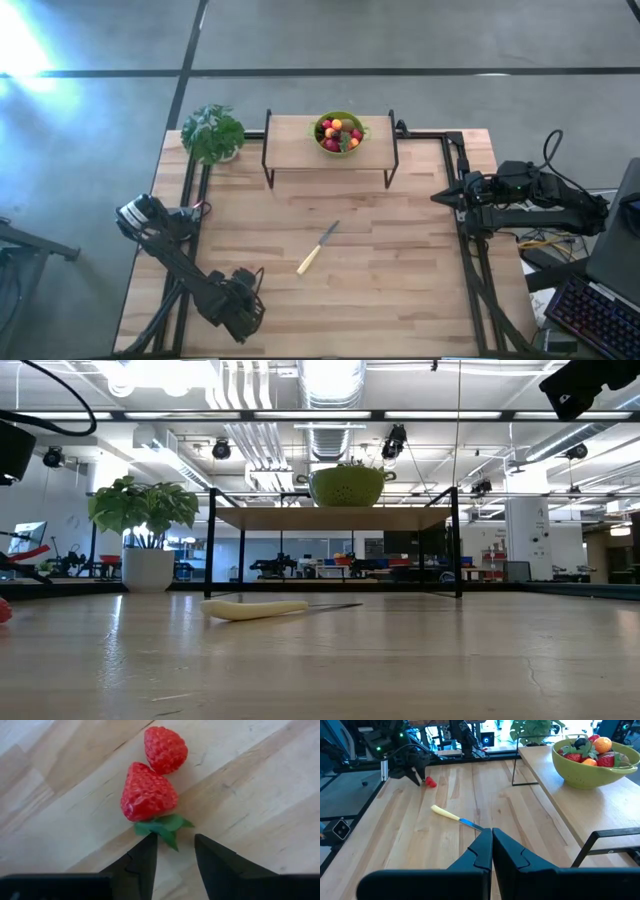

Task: Pick & Place Fruit
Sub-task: Put the strawberry into the strainer bowl

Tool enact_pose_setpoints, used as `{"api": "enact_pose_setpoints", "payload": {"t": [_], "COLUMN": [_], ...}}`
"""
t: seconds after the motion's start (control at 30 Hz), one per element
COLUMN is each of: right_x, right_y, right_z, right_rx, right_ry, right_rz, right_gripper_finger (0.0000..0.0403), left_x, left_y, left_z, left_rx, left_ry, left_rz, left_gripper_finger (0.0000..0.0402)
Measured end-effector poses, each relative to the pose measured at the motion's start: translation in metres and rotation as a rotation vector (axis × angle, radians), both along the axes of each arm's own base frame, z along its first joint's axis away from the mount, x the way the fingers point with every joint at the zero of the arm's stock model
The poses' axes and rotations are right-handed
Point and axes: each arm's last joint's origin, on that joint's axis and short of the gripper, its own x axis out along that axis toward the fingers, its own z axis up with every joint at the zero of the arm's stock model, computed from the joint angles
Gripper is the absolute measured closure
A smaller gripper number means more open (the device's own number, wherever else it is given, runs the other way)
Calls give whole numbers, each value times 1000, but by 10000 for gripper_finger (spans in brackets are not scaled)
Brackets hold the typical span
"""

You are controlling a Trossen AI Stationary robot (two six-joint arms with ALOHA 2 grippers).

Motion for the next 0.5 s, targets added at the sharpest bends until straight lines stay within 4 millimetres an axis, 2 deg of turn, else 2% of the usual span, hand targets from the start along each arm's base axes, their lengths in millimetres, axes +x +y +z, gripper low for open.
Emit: {"api": "enact_pose_setpoints", "payload": {"t": [0.2,0.5], "right_x": [0,0], "right_y": [0,0], "right_z": [0,0], "right_rx": [0,0], "right_ry": [0,0], "right_rz": [0,0], "right_gripper_finger": [394,394], "left_x": [0,1], "left_y": [1,8], "left_z": [0,-4], "left_rx": [6,38], "left_ry": [1,18], "left_rz": [-16,-91], "left_gripper_finger": [299,327]}}
